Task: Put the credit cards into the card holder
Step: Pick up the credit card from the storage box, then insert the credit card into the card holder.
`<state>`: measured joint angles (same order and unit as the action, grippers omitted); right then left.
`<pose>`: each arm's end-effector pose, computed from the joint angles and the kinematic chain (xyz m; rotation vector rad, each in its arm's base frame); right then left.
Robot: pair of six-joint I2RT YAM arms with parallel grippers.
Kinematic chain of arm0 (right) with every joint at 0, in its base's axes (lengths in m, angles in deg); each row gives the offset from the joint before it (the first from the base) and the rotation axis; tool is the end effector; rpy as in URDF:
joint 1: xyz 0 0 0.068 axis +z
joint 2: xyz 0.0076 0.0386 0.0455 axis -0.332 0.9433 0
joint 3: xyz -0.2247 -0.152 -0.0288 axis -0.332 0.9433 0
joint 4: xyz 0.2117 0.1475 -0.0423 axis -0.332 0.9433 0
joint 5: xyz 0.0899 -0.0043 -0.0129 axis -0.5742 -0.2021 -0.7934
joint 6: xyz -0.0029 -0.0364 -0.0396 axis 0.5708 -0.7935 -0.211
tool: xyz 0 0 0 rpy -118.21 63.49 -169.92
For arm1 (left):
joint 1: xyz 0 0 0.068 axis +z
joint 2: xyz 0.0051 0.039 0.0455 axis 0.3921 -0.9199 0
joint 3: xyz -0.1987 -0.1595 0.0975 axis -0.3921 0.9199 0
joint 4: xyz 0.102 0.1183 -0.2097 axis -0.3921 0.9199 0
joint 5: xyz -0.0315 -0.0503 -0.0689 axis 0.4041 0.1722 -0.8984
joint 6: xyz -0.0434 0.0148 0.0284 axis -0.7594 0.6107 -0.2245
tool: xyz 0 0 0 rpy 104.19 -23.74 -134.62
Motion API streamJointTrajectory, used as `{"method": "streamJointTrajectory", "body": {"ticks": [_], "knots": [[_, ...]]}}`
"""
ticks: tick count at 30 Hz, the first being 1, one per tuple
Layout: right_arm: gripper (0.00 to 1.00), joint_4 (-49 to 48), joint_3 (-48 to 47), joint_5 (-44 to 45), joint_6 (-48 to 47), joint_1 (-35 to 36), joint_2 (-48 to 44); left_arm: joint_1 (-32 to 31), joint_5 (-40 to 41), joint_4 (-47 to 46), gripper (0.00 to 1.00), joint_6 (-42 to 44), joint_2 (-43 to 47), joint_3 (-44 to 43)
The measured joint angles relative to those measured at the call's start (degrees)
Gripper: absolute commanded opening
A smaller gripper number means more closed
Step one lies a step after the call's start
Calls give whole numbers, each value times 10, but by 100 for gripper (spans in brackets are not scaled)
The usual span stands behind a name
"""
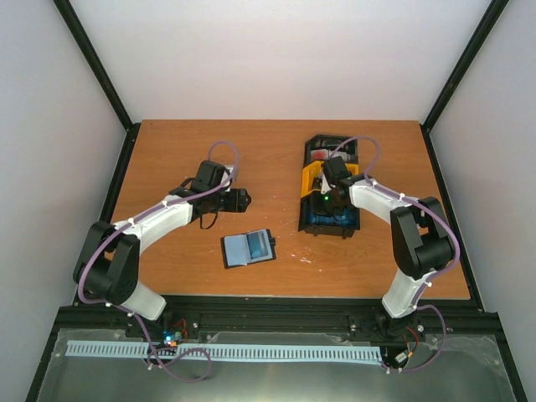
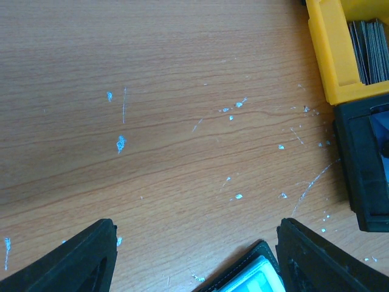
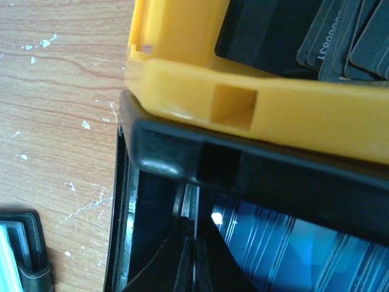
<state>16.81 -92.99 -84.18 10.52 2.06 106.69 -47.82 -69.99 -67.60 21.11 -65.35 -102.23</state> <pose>0.3132 0.1327 0.1726 -0.0430 2.8314 0.5388 0.2835 -0.1379 0.2107 0.1530 2.4981 -0.5797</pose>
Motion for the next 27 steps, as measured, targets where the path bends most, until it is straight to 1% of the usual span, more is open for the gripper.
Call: {"method": "streamJointTrajectory", "body": {"ticks": [3,7,13,17,20,22,23,27], "knots": [[3,12,-6,10,-4,0,-2,0,0,0,73,0,2,0],[3,57,-33,30,-16,0,-24,0,0,0,75,-7,14,10],[3,131,-86,33,-32,0,-97,0,0,7,81,-39,68,48],[3,151,-106,13,-31,2,-151,0,-1,14,79,-70,103,68],[3,141,-104,-29,-18,17,-173,0,-4,19,73,-100,125,90],[3,105,-90,-66,-1,46,-176,0,-8,20,67,-123,143,115],[3,81,-78,-84,10,64,-172,0,-10,21,66,-135,151,130],[3,-17,-32,-138,58,149,-116,0,-14,30,60,-184,178,193]]}}
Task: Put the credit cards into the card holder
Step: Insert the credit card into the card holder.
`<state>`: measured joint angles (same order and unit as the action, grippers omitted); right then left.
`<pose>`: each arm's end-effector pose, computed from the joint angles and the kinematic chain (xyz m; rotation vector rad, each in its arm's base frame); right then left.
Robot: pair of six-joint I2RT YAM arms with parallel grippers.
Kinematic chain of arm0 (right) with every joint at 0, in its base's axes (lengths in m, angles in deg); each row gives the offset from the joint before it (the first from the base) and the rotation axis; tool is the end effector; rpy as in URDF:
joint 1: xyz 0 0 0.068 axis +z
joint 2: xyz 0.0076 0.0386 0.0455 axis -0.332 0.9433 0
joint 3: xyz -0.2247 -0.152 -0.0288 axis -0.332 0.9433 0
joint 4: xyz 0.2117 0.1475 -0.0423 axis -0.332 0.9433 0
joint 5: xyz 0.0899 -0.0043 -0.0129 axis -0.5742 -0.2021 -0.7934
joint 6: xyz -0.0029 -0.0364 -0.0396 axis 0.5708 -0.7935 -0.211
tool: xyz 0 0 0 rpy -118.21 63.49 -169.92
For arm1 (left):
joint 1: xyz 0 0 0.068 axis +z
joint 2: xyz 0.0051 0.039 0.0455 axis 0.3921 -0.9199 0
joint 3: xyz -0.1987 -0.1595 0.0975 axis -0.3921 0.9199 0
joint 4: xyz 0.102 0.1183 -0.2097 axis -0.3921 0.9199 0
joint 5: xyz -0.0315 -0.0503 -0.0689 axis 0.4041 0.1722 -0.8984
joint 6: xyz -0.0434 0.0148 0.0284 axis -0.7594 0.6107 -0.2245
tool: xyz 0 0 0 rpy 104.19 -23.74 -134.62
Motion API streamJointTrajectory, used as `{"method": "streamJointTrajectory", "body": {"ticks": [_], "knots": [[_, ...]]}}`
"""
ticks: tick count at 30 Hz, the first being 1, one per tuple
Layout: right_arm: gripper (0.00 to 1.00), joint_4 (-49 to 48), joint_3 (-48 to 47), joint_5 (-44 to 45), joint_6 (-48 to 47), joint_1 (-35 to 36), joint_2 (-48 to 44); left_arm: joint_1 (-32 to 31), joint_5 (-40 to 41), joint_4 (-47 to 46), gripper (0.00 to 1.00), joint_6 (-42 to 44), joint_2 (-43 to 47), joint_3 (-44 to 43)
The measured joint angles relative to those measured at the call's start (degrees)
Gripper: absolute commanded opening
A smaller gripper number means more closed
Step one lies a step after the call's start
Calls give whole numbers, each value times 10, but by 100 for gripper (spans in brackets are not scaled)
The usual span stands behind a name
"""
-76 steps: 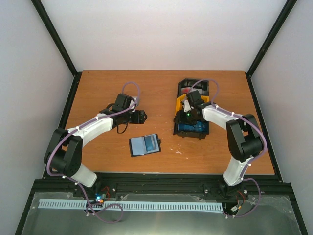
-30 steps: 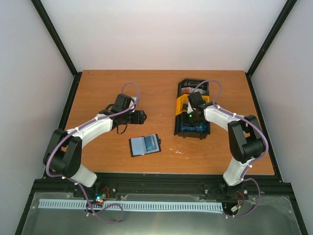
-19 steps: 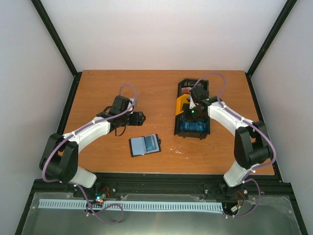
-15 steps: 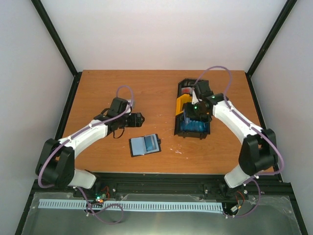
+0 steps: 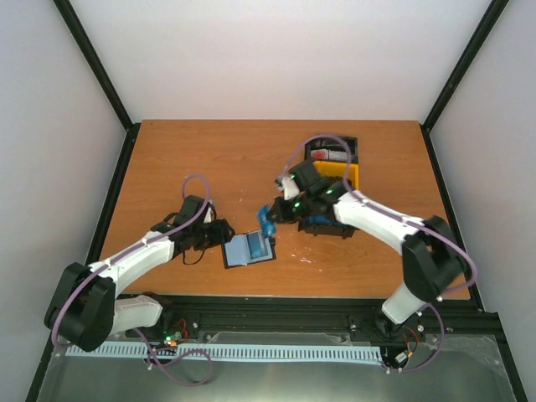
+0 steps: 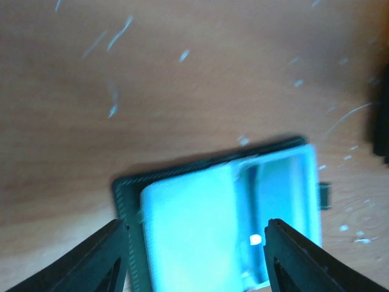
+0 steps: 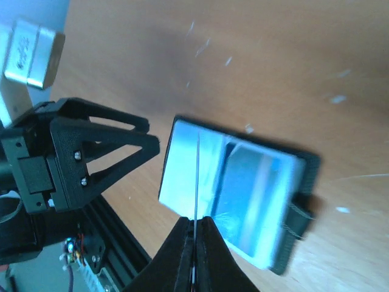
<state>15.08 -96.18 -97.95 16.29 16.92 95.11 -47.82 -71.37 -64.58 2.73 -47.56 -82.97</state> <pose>0.2557 0.2089 0.2574 -0.4147 2.6122 1.0515 0.2023 -0.1014 0.1827 -0.2616 2.6235 -0.6951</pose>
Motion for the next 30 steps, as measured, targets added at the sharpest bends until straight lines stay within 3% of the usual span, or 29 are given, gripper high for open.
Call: {"method": "streamJointTrajectory", "body": {"ticks": [7,20,30], "knots": [[3,-132,50,-24,70,75,116,0,-5,-3,46,-64,2,67],[3,-244,70,-21,103,83,176,0,-9,-47,35,-94,-5,93],[3,-296,101,-23,129,87,184,0,-16,-73,20,-96,-7,108]]}}
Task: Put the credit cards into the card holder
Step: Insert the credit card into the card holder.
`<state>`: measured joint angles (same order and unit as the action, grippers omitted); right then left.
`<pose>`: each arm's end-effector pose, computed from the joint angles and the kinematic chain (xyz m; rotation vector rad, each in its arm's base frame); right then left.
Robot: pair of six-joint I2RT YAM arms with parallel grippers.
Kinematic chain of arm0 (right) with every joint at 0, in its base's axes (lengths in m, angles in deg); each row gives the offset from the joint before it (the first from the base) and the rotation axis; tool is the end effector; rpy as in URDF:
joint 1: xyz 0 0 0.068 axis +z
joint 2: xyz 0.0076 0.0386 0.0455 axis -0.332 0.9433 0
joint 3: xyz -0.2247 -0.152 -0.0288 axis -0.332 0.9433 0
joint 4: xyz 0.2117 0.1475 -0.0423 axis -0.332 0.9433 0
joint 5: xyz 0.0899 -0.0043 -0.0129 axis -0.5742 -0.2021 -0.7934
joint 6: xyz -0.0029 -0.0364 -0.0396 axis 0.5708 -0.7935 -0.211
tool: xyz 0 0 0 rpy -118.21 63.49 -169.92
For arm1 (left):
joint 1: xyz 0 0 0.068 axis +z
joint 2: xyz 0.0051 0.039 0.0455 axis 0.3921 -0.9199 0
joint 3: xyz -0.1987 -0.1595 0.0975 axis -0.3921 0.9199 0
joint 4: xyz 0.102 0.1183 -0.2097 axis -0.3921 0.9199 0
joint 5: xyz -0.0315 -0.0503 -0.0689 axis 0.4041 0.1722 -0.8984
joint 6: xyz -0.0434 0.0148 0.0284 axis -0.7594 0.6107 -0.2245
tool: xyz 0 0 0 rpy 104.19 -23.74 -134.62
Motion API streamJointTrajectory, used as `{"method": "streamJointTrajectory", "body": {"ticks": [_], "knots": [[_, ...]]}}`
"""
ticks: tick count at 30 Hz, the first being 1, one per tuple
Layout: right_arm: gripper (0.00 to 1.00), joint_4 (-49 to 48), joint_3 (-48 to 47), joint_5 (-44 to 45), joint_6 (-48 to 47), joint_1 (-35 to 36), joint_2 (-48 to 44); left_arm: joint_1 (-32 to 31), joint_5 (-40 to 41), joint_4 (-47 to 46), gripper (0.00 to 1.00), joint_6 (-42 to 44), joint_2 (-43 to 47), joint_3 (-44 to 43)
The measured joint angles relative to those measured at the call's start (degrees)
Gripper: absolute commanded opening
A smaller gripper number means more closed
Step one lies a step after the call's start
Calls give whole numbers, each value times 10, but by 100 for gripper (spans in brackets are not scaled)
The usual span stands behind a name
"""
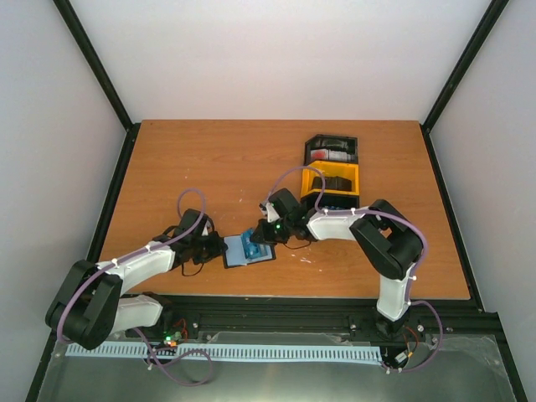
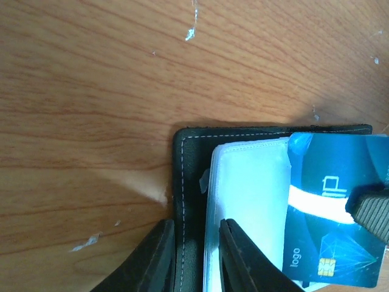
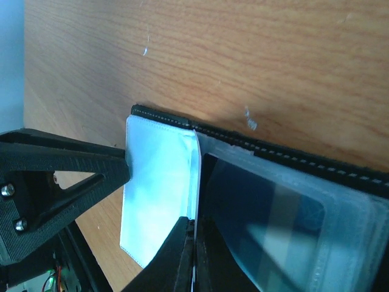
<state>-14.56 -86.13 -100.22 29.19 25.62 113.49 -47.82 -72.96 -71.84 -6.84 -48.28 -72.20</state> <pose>0.2463 0.2720 0.1333 -0.3592 2.7199 1.2169 0.1781 -0.0913 0.1344 -0.5006 2.7028 -0.7359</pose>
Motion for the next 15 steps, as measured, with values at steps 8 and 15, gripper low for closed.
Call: {"method": "streamJointTrajectory", "body": {"ticks": [8,15], "knots": [[3,-64,36,12,51,13,0,5,-7,-18,17,-2,0,11],[3,-113,50,5,85,20,6,6,-10,-30,16,-2,0,17]]}}
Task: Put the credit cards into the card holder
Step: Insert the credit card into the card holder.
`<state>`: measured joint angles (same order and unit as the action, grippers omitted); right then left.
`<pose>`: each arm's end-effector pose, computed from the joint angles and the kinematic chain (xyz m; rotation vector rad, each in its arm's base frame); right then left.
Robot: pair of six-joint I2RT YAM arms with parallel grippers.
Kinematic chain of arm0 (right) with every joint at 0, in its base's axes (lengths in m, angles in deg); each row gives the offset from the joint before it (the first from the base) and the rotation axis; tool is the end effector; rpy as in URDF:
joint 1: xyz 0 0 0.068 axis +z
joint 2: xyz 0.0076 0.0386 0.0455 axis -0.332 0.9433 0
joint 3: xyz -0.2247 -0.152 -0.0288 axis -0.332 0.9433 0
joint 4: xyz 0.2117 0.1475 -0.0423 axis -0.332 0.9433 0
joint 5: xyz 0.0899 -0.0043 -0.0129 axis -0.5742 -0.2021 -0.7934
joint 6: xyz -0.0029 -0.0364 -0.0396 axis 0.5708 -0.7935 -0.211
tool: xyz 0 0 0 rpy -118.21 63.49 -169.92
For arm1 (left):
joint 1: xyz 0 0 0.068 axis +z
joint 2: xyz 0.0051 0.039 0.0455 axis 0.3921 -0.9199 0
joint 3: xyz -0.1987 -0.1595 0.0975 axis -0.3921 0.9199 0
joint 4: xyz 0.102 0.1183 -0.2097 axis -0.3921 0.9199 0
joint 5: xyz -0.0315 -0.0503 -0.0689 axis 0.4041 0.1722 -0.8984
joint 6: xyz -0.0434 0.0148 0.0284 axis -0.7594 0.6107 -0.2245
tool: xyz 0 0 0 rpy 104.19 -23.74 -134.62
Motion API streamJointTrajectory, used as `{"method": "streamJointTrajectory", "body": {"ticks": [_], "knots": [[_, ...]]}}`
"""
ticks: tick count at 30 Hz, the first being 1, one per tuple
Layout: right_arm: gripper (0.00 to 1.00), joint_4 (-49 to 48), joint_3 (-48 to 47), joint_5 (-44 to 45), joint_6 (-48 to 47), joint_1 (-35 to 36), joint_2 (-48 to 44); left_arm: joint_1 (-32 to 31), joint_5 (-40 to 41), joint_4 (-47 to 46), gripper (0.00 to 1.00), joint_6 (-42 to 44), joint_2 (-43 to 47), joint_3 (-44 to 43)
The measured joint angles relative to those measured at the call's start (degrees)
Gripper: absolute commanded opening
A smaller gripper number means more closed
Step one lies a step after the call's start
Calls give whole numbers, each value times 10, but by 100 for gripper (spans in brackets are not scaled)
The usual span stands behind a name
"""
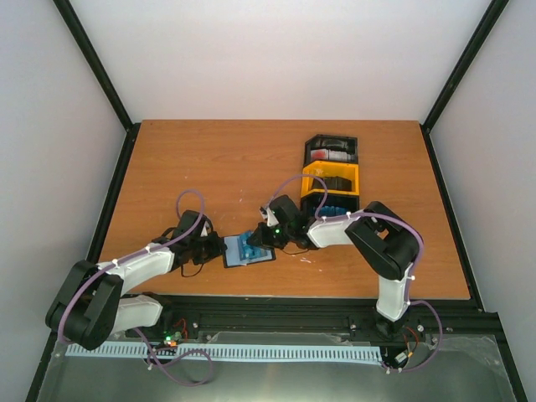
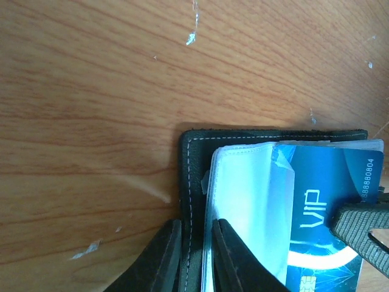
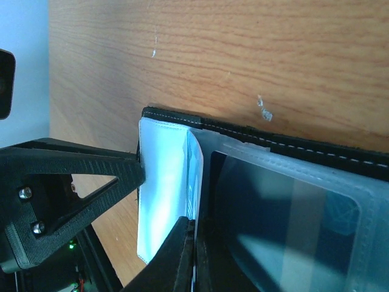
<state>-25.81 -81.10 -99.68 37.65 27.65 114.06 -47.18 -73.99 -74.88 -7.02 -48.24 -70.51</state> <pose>0.2329 0.2763 0.1205 -0.2385 2.6894 1.3146 0.1770 -0.0891 0.1298 -0.5046 2.6816 -0.7701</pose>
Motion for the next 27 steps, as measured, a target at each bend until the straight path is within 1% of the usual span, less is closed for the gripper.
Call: {"method": "streamJointTrajectory", "body": {"ticks": [5,14,21,27], "knots": [[3,-40,14,-12,29,0,8,0,-1,-4,16,0,-1,1],[3,-60,13,-5,39,10,19,1,-6,-14,15,0,-4,3],[3,-34,-11,-10,6,11,27,1,-5,-17,15,1,-4,4],[3,-9,-10,2,-8,12,19,1,2,-16,12,0,-4,4]]}}
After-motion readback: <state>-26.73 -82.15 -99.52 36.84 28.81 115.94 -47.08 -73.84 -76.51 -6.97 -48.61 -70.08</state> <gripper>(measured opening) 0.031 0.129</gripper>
